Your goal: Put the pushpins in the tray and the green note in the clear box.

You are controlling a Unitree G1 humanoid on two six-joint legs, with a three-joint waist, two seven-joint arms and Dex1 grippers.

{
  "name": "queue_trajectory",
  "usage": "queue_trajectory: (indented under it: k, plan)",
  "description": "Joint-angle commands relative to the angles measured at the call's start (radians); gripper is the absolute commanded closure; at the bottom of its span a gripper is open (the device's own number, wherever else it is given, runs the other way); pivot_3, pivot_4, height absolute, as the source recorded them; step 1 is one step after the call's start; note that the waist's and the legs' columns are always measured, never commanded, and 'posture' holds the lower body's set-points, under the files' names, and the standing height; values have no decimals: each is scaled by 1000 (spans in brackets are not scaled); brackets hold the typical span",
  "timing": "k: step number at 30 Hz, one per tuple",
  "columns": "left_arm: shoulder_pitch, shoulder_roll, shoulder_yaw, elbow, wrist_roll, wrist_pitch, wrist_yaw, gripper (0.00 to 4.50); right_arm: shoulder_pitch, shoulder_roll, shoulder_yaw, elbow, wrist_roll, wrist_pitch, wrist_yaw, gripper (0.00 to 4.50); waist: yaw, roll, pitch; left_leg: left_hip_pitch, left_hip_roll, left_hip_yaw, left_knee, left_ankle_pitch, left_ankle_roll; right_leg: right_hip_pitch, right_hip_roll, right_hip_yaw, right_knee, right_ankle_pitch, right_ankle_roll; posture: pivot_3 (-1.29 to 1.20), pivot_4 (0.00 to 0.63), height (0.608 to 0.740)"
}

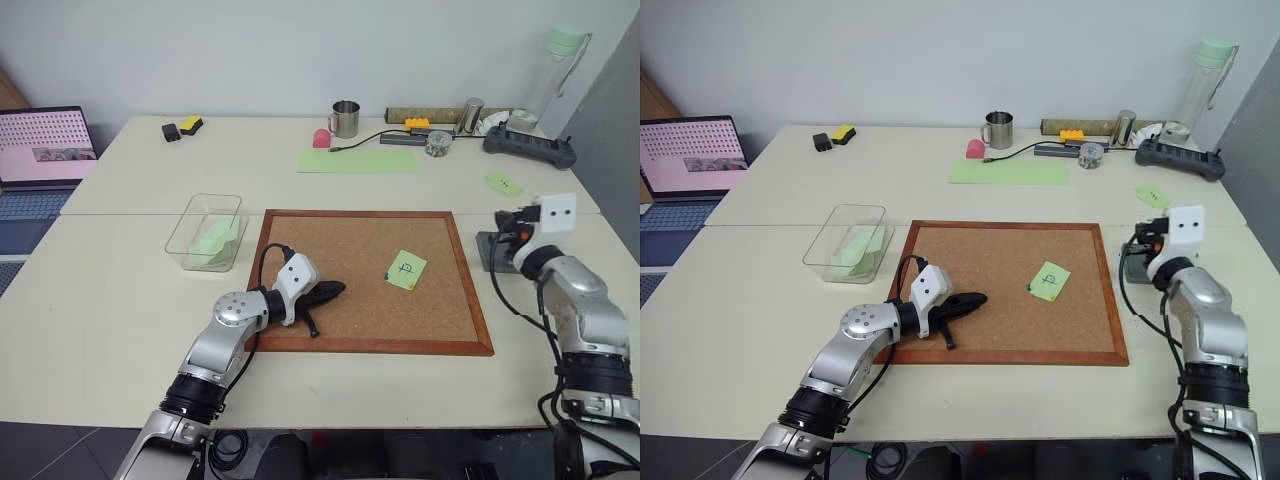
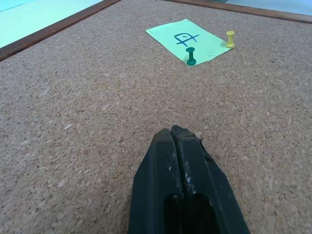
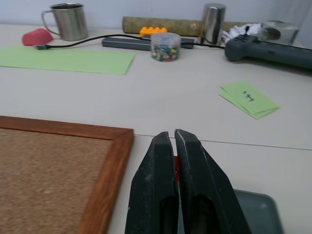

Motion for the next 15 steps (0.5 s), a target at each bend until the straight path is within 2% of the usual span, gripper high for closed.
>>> queue_trajectory:
  k: [1, 13, 14, 15]
  plan:
    - [36, 13, -30, 42, 35, 24, -3, 4500, -3, -23, -2, 18, -14, 6, 7, 4461, 0, 0, 0, 0, 0, 0, 0, 0, 0, 0, 0, 0, 0, 0, 0, 0, 150, 740]
    - [45, 19, -29, 34, 41, 18, -2, 4500, 22, 1, -23, 39, 11, 54, -3, 4461, 0, 0, 0, 0, 0, 0, 0, 0, 0, 0, 0, 0, 0, 0, 0, 0, 150, 740]
    - [45, 19, -28, 34, 41, 18, -2, 4500, 26, 1, -25, 40, 12, 54, -4, 4026, 0, 0, 0, 0, 0, 0, 0, 0, 0, 0, 0, 0, 0, 0, 0, 0, 150, 740]
    - [45, 20, -28, 33, 42, 17, -2, 4500, 28, 1, -27, 41, 13, 54, -6, 3893, 0, 0, 0, 0, 0, 0, 0, 0, 0, 0, 0, 0, 0, 0, 0, 0, 150, 740]
